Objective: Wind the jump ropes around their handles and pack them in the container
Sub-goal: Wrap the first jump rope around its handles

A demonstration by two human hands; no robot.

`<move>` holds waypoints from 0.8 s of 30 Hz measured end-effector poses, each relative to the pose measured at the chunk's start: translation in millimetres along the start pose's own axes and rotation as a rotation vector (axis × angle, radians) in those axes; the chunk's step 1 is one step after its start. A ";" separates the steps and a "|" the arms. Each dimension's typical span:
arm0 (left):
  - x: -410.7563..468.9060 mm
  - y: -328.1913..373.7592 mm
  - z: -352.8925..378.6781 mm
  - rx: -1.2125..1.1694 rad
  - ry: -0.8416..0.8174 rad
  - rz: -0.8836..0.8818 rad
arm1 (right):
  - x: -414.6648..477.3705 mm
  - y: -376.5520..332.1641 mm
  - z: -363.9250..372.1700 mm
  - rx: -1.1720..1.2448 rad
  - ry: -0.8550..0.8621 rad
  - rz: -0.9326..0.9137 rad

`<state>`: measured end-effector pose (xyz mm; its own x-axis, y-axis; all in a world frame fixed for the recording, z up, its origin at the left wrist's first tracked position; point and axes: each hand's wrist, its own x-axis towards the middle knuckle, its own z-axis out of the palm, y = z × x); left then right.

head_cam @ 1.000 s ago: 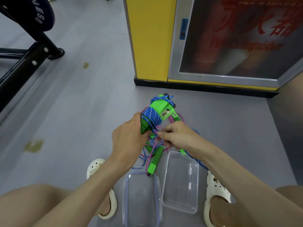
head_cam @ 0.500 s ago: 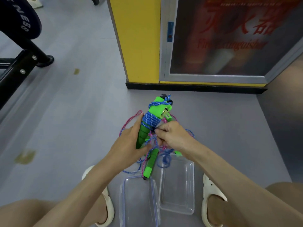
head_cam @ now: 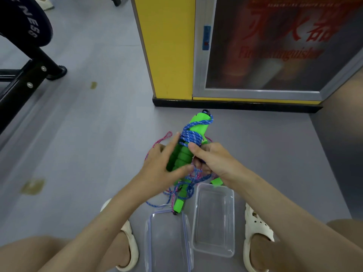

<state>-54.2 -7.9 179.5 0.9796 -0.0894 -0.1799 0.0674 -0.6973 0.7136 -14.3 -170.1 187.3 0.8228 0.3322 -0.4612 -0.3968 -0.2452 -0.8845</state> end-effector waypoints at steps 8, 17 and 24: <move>-12.8 6.1 -27.4 -0.913 -0.290 -0.322 | -2.2 -3.9 2.9 0.075 -0.172 -0.094; -2.7 0.4 -13.4 -0.596 0.167 -0.166 | 1.1 1.7 4.8 -0.110 0.023 -0.077; -3.9 -6.7 -10.8 -0.074 0.354 -0.118 | 1.2 0.5 7.5 -0.211 0.059 -0.067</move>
<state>-56.4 4.8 182.7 0.9681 0.2491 -0.0279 0.1847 -0.6333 0.7515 -16.5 -163.0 185.8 0.8692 0.3017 -0.3917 -0.2517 -0.4118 -0.8758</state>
